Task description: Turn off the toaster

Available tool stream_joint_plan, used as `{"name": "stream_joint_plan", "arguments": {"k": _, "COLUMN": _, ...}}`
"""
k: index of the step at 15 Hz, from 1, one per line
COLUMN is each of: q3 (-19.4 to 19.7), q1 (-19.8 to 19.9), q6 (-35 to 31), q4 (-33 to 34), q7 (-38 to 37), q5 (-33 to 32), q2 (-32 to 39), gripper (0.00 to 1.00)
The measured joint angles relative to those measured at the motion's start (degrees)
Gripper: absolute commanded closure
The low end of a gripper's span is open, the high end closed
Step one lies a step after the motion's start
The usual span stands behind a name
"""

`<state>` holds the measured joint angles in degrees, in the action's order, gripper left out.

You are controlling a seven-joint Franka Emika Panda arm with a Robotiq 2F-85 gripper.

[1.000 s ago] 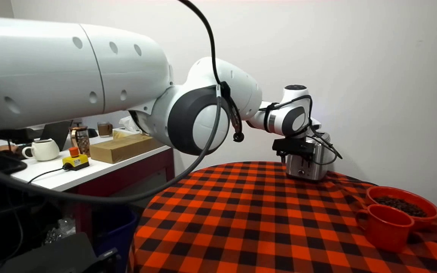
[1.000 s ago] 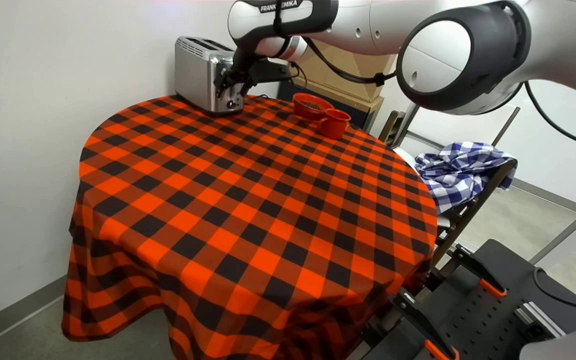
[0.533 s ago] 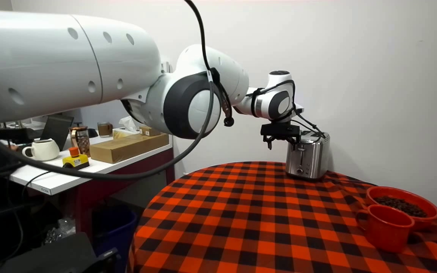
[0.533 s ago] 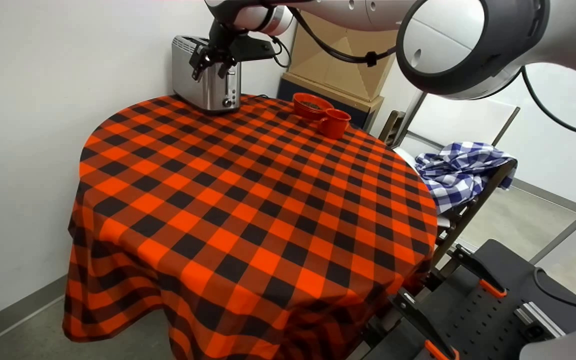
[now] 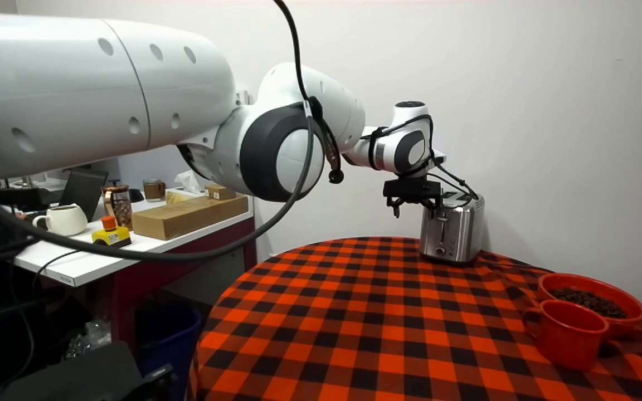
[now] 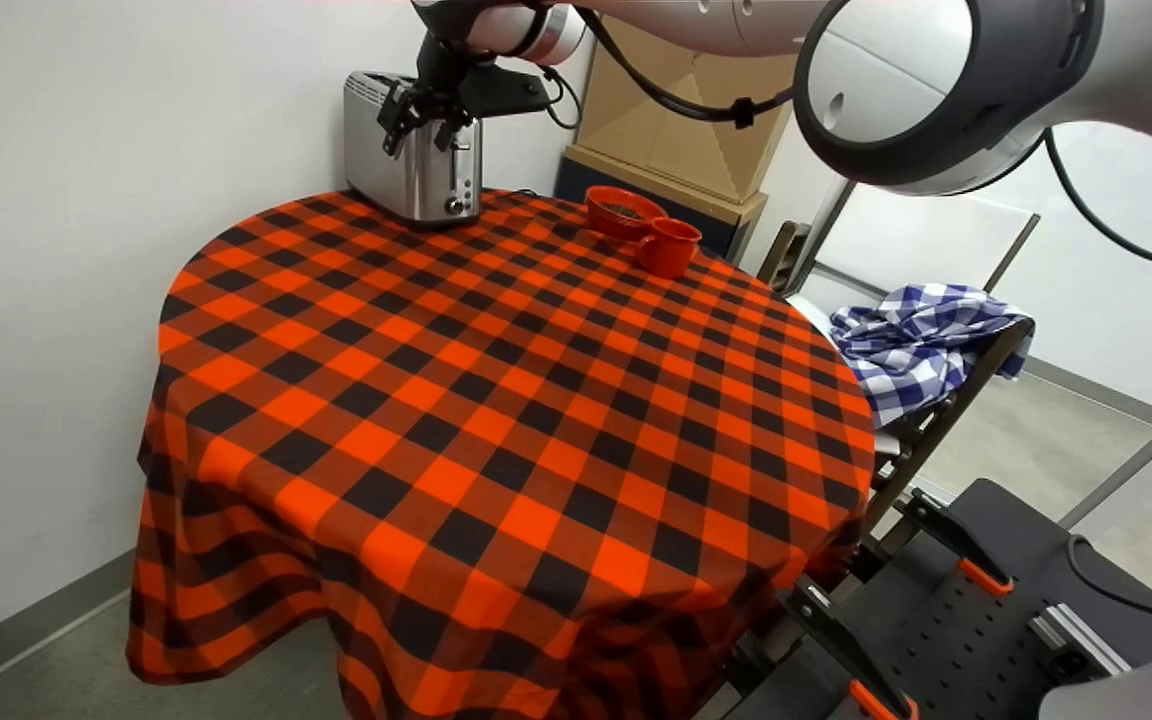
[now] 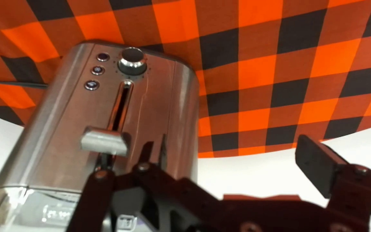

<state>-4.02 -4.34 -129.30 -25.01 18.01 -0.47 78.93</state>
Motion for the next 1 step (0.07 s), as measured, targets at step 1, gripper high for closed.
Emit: {"name": "stream_joint_plan", "arguments": {"k": 1, "q3": 0.00, "q1": 0.00, "q6": 0.00, "q4": 0.00, "q7": 0.00, "q5": 0.00, "q2": 0.00, "gripper": 0.00}}
